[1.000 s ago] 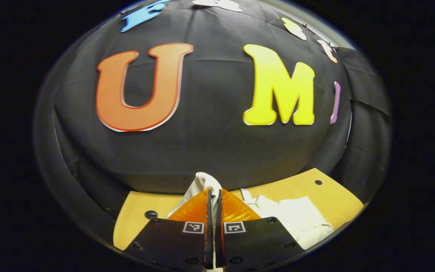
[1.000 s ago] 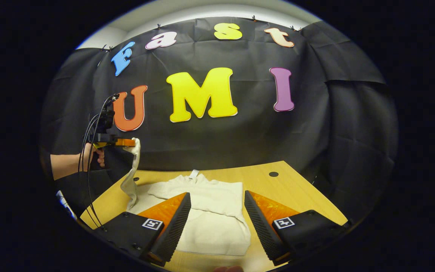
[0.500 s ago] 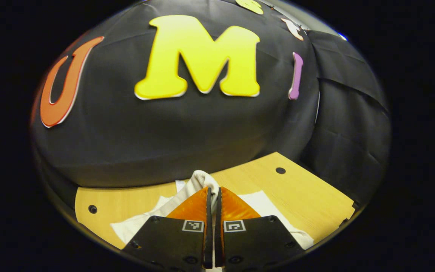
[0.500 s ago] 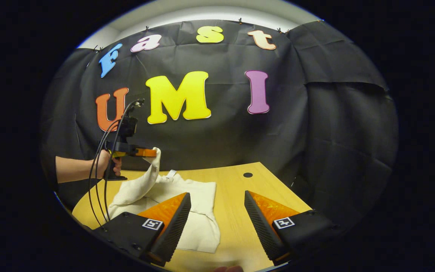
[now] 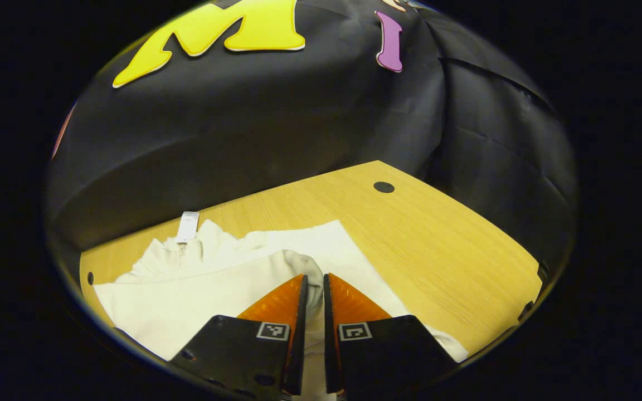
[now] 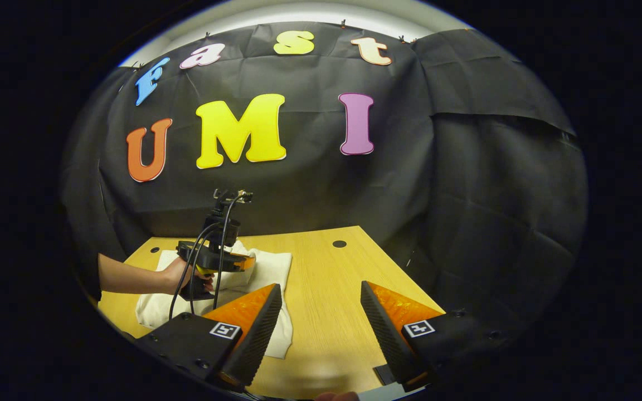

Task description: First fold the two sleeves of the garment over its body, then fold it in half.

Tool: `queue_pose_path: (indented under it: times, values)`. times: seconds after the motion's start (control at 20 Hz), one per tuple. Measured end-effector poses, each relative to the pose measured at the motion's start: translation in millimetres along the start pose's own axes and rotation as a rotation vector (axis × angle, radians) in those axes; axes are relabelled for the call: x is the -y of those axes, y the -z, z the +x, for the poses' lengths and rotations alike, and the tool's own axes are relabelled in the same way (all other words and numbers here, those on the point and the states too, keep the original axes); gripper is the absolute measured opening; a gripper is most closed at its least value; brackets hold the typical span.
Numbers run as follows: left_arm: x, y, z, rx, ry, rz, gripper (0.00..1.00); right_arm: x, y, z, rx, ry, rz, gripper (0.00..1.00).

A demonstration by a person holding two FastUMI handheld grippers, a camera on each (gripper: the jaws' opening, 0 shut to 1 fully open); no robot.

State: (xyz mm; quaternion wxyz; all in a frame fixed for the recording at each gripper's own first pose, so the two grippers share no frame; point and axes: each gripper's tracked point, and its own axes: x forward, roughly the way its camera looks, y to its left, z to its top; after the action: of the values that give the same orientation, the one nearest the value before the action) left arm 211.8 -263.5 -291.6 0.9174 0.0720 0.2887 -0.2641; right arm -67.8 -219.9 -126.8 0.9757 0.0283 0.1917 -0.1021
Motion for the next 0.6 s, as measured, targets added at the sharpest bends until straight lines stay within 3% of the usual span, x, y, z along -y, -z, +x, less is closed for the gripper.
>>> queue_pose_path:
  times: [0.05,0.25,0.3,0.35,0.6]
  values:
    - [4,0,0,0.005,0.006,-0.004,0.21,2,0,0,-0.001,0.003,-0.001,0.89]
    - [24,-8,-5,0.052,0.034,-0.051,0.84,0,-1,-2,-0.001,-0.005,-0.010,0.90]
    - [30,-13,-9,0.079,0.050,-0.071,0.93,-1,0,-2,0.000,-0.011,-0.012,0.90]
    - [39,-20,-16,0.108,0.080,-0.088,1.00,-4,0,-3,0.000,-0.018,-0.014,0.90]
    - [49,-37,-67,0.206,0.073,-0.126,1.00,-23,-3,-1,0.017,-0.065,-0.031,0.90]
